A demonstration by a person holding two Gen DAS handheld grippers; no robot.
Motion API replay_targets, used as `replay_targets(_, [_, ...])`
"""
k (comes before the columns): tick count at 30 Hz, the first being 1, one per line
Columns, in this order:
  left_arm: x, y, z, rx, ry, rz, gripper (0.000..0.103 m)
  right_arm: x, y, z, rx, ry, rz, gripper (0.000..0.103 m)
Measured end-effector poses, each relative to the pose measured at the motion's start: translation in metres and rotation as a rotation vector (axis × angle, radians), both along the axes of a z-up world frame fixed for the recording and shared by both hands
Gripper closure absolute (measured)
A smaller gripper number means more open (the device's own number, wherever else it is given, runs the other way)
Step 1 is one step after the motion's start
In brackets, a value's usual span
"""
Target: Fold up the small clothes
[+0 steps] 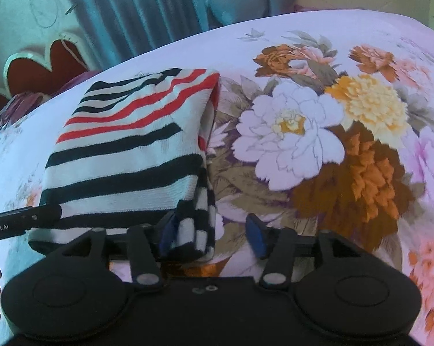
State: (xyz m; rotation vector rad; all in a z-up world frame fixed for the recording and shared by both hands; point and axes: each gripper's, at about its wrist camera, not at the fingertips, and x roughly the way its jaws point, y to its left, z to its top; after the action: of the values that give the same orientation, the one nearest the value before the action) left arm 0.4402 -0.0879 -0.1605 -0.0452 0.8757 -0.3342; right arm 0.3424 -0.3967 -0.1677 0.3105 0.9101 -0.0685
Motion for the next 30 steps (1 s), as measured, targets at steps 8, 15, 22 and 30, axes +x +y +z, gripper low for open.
replay_targets(8, [0.02,-0.005,0.027,-0.061,-0.041,0.04,0.008,0.034,-0.012,0.026,0.026,-0.09,0.058,0.052])
replay_targets(15, [0.05,-0.015,-0.002,-0.118,0.04,0.063,0.008,0.073,-0.016,0.002,0.123,-0.062,0.046,0.044])
replay_targets(22, [0.056,-0.013,-0.017,-0.171,0.074,0.073,0.0,0.086,-0.03,-0.017,0.233,-0.047,0.058,0.035])
replay_targets(30, [0.062,-0.032,-0.018,-0.182,0.081,0.021,0.01,0.099,-0.025,-0.024,0.289,-0.051,0.111,0.05])
